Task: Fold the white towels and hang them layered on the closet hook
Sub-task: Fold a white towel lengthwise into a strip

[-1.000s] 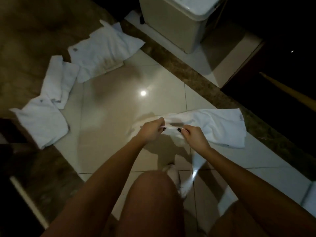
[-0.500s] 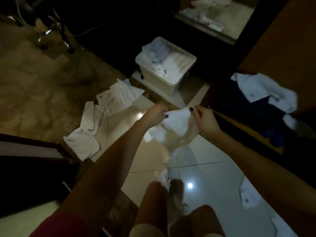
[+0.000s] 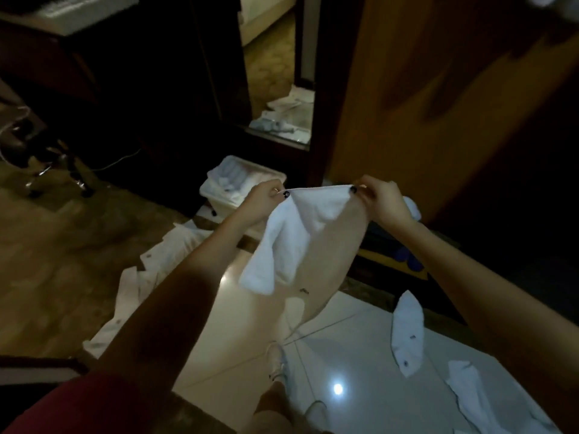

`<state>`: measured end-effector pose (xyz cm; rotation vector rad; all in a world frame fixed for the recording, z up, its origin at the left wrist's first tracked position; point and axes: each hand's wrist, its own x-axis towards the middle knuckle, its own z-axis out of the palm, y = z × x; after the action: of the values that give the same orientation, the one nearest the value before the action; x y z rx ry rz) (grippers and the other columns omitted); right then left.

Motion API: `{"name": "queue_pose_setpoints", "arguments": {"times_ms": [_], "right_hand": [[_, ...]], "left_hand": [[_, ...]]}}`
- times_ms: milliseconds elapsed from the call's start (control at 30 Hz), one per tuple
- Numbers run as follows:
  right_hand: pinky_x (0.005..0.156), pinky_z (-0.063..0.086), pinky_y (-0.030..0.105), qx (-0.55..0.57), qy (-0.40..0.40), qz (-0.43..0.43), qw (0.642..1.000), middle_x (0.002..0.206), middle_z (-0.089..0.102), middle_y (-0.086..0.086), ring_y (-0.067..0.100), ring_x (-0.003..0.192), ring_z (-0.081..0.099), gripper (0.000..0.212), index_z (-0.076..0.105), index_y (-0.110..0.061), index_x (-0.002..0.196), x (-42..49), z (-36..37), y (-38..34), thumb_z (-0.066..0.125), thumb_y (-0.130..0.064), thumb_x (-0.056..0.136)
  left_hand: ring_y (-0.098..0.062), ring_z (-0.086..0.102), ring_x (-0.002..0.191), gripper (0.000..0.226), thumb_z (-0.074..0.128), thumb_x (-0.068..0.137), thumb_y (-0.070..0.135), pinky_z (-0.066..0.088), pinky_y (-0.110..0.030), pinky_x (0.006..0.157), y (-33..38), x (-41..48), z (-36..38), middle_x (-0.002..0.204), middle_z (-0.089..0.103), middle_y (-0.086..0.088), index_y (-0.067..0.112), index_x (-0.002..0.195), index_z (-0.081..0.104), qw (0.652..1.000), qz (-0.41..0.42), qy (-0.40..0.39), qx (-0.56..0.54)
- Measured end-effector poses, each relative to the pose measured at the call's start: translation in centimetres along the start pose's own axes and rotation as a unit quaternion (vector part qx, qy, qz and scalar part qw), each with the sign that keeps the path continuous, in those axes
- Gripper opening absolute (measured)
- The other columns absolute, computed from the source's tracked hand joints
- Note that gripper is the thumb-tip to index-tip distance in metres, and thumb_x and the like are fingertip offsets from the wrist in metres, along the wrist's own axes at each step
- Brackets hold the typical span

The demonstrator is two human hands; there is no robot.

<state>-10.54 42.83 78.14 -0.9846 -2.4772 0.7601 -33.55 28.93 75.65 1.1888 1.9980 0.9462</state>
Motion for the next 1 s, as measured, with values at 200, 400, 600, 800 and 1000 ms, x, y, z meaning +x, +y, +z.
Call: {"name": "queue_pose_setpoints", "arguments": {"times_ms": [200,400,600,800,1000], "right_hand": [[0.088,0.053,0.033,0.021,-0.070,-0.007,0.997,0.125,0.066,0.001,0.010,0.109,0.061,0.056,0.060,-0.023,0.133,-5.9,-6.5,0.8,0.043,0.009,0.091],[0.095,0.050,0.044,0.080,-0.074,0.057,0.992,0.119,0.068,0.004,0.024,0.112,0.061,0.049,0.075,-0.022,0.099,-8.8,-9.3,1.1,0.043,0.012,0.087],[0.063,0.038,0.032,0.041,-0.029,0.086,0.995,0.078,0.065,0.011,0.021,0.066,0.055,0.042,0.070,-0.009,0.076,-9.5,-9.4,0.4,0.054,-0.041,0.097],[0.051,0.028,0.030,-0.055,0.070,0.138,0.986,0.055,0.045,0.003,0.017,0.055,0.045,0.063,0.043,-0.014,0.052,-8.6,-10.1,0.1,0.053,-0.063,0.089],[0.057,0.035,0.030,-0.025,0.128,0.123,0.984,0.080,0.054,-0.001,0.016,0.071,0.052,0.035,0.047,-0.024,0.072,-7.9,-10.2,-0.6,0.058,-0.051,0.090]], "left_hand": [[-0.010,0.068,0.068,0.007,0.064,0.093,0.010,0.055,-0.026,0.060,7.6,-0.2,0.5,0.070,0.069,0.001,0.013,0.089,0.059,0.973,0.002,-0.054,-0.223],[-0.020,0.059,0.092,0.020,0.053,0.098,0.005,0.052,-0.033,0.076,14.2,-0.3,4.2,0.098,0.062,-0.009,0.015,0.100,0.069,0.939,0.054,-0.065,-0.332],[-0.010,0.044,0.116,0.027,0.048,0.101,0.009,0.045,-0.027,0.081,19.7,-1.3,8.4,0.125,0.054,0.002,0.024,0.099,0.071,0.938,0.046,0.010,-0.343],[-0.020,0.051,0.121,0.027,0.049,0.098,0.004,0.051,-0.021,0.074,22.9,-1.9,9.7,0.130,0.057,-0.008,0.020,0.105,0.071,0.940,0.038,-0.021,-0.338],[-0.015,0.072,0.080,0.020,0.052,0.092,-0.009,0.058,-0.023,0.071,25.1,-2.0,10.5,0.106,0.065,-0.019,0.001,0.090,0.070,0.926,0.026,-0.049,-0.373]]}}
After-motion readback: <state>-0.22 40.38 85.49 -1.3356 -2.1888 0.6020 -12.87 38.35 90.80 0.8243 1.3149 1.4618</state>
